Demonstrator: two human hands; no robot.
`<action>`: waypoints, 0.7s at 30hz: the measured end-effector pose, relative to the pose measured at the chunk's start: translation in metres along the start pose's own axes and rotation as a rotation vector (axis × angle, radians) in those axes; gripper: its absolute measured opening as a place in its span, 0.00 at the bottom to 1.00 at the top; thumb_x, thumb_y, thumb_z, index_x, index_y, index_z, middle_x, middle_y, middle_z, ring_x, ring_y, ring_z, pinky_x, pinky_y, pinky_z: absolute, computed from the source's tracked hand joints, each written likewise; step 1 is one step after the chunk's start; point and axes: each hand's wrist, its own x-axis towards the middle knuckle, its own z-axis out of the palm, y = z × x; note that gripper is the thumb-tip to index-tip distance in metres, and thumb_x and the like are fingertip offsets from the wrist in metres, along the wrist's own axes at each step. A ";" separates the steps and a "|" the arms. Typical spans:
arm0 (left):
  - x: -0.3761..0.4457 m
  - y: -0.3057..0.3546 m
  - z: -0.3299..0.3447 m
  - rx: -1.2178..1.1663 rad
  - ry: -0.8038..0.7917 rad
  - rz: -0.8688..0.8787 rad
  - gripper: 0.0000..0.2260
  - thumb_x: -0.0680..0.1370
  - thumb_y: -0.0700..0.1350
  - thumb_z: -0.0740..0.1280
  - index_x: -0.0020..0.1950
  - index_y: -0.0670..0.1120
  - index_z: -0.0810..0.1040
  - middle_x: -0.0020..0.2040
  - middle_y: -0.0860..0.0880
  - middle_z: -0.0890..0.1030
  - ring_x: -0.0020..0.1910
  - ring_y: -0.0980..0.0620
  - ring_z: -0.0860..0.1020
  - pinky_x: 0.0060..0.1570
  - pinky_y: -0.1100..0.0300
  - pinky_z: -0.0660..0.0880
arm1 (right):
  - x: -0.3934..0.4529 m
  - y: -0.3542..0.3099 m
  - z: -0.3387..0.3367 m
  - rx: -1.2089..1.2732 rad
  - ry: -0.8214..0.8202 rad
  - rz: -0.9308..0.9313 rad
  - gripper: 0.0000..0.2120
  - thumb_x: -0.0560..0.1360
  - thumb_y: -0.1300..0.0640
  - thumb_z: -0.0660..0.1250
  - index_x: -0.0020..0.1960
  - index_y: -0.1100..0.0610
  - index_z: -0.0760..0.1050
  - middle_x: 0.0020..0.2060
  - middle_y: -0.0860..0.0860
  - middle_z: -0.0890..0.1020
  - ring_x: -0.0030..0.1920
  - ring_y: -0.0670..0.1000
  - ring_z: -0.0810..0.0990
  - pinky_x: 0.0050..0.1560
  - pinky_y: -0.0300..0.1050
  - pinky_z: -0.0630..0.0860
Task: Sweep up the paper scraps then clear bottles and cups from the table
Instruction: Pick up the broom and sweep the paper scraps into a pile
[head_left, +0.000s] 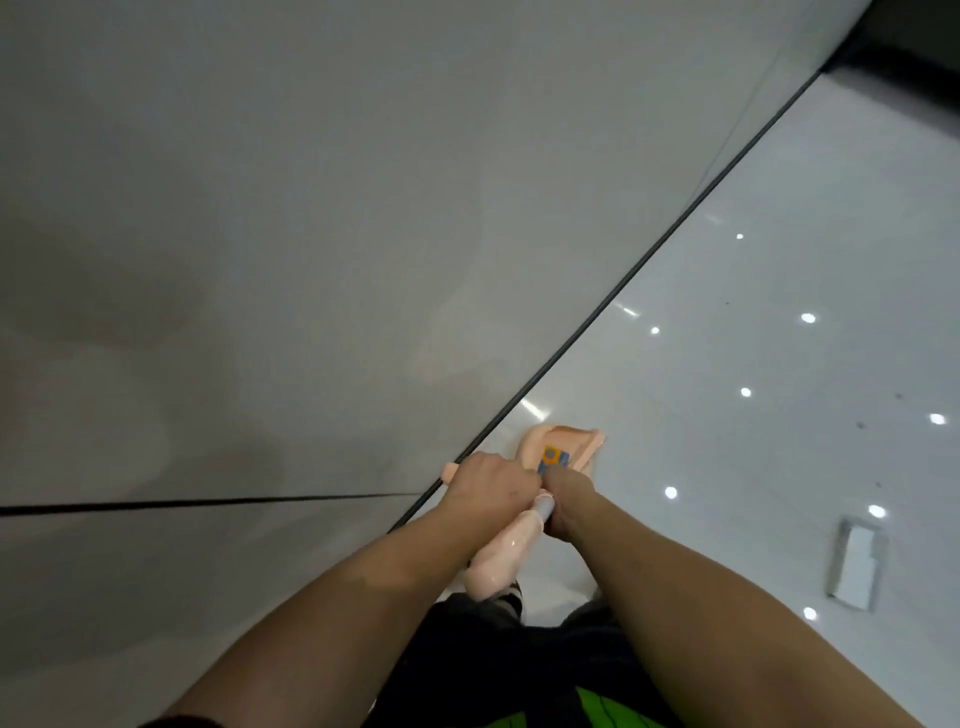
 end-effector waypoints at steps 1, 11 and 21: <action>0.000 -0.002 0.000 0.011 0.015 0.016 0.11 0.79 0.42 0.58 0.57 0.45 0.78 0.52 0.45 0.81 0.51 0.41 0.80 0.40 0.54 0.67 | 0.000 -0.002 0.001 -0.048 0.028 -0.058 0.11 0.82 0.61 0.56 0.62 0.59 0.71 0.50 0.55 0.75 0.42 0.54 0.75 0.41 0.39 0.78; 0.017 -0.066 -0.018 0.145 0.202 0.014 0.10 0.74 0.52 0.64 0.50 0.48 0.79 0.49 0.46 0.82 0.50 0.42 0.80 0.48 0.55 0.70 | -0.013 -0.038 -0.097 -0.520 0.243 -0.104 0.06 0.77 0.63 0.69 0.45 0.65 0.73 0.21 0.54 0.72 0.15 0.48 0.69 0.19 0.35 0.68; 0.051 -0.053 -0.063 0.109 -0.286 -0.139 0.35 0.62 0.68 0.73 0.63 0.52 0.73 0.64 0.48 0.75 0.63 0.44 0.72 0.57 0.49 0.71 | -0.025 -0.037 -0.119 -0.454 0.263 -0.197 0.06 0.74 0.66 0.70 0.48 0.67 0.75 0.25 0.56 0.75 0.16 0.49 0.71 0.21 0.36 0.71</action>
